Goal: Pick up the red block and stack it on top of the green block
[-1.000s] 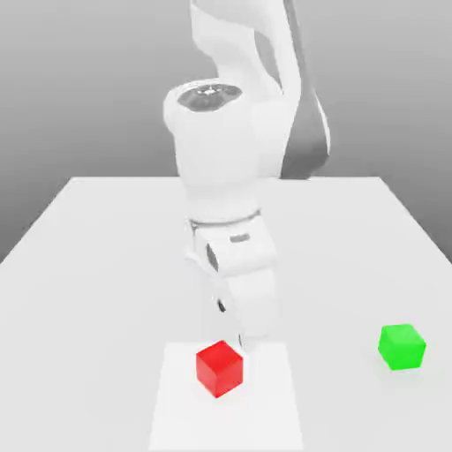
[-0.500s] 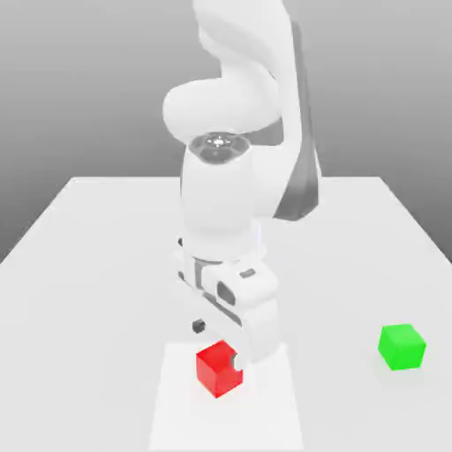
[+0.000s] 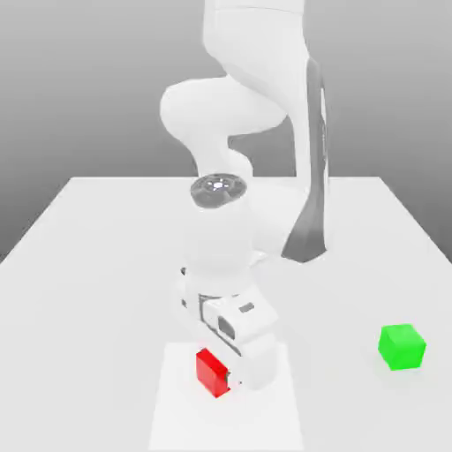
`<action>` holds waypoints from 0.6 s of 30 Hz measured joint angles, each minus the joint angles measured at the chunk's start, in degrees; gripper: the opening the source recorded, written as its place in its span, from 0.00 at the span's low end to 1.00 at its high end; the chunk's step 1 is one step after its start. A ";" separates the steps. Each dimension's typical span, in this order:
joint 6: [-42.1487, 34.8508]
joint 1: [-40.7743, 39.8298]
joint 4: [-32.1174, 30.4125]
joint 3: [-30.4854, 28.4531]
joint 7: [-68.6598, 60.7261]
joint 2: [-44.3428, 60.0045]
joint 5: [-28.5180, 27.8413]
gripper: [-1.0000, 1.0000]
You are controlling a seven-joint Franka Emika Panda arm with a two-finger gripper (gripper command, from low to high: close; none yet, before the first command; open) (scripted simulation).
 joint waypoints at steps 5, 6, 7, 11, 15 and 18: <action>-1.17 3.30 -0.39 -4.14 2.65 -1.94 -3.61 0.00; -1.67 4.68 -0.55 -5.86 3.66 -2.74 -5.04 0.00; -2.15 5.76 -0.73 -7.36 5.05 -3.60 -6.91 0.00; -4.19 9.49 -1.44 -12.72 10.21 -7.07 -13.96 0.00; -6.32 11.03 -2.11 -15.76 15.01 -10.46 -20.53 0.00; -7.96 11.10 -2.59 -16.77 17.62 -12.70 -24.06 0.00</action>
